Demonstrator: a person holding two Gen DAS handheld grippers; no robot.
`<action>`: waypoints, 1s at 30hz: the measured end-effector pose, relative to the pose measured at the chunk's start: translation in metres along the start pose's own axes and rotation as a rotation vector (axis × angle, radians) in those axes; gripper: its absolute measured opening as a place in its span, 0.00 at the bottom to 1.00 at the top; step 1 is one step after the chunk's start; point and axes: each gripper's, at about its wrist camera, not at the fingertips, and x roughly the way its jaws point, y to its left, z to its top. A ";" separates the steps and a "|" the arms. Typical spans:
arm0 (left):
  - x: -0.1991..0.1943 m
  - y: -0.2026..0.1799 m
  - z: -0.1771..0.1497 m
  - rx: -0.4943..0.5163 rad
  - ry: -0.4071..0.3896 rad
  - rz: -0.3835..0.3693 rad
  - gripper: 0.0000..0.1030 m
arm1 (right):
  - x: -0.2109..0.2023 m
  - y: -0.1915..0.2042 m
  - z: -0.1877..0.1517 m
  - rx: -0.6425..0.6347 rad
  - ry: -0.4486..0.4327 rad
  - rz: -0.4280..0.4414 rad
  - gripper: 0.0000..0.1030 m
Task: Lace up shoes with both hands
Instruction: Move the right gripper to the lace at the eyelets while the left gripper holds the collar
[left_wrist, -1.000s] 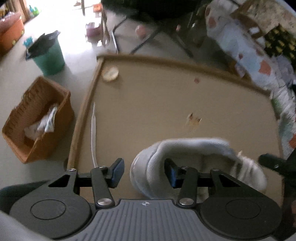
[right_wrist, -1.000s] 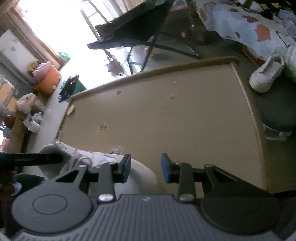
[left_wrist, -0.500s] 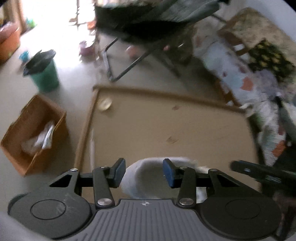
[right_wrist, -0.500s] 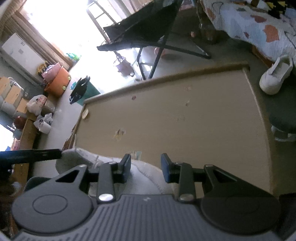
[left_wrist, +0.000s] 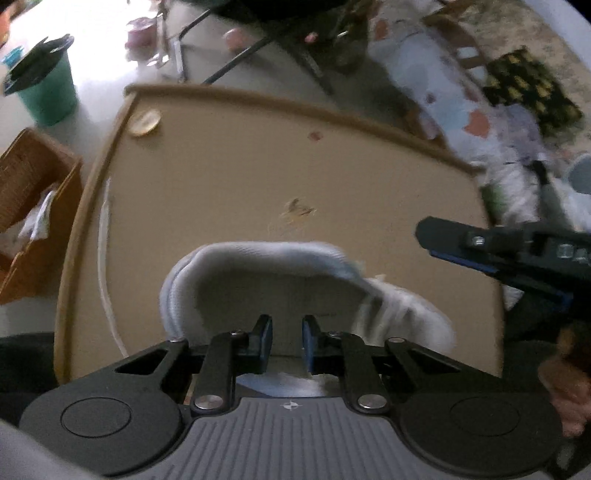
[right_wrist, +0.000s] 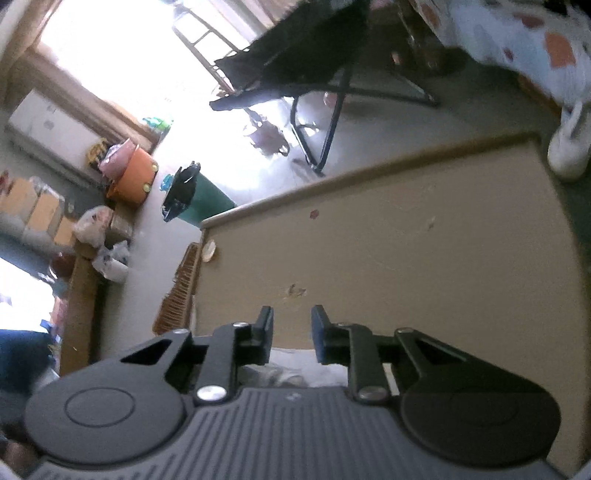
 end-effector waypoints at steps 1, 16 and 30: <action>0.003 0.002 -0.001 0.001 -0.005 0.000 0.17 | 0.003 0.001 -0.002 0.016 0.004 -0.002 0.23; 0.021 -0.006 -0.012 0.048 -0.015 0.056 0.22 | 0.032 0.015 -0.031 0.130 0.010 -0.039 0.22; 0.017 0.019 -0.006 -0.083 -0.007 -0.118 0.18 | 0.037 0.024 -0.059 0.170 -0.149 -0.052 0.22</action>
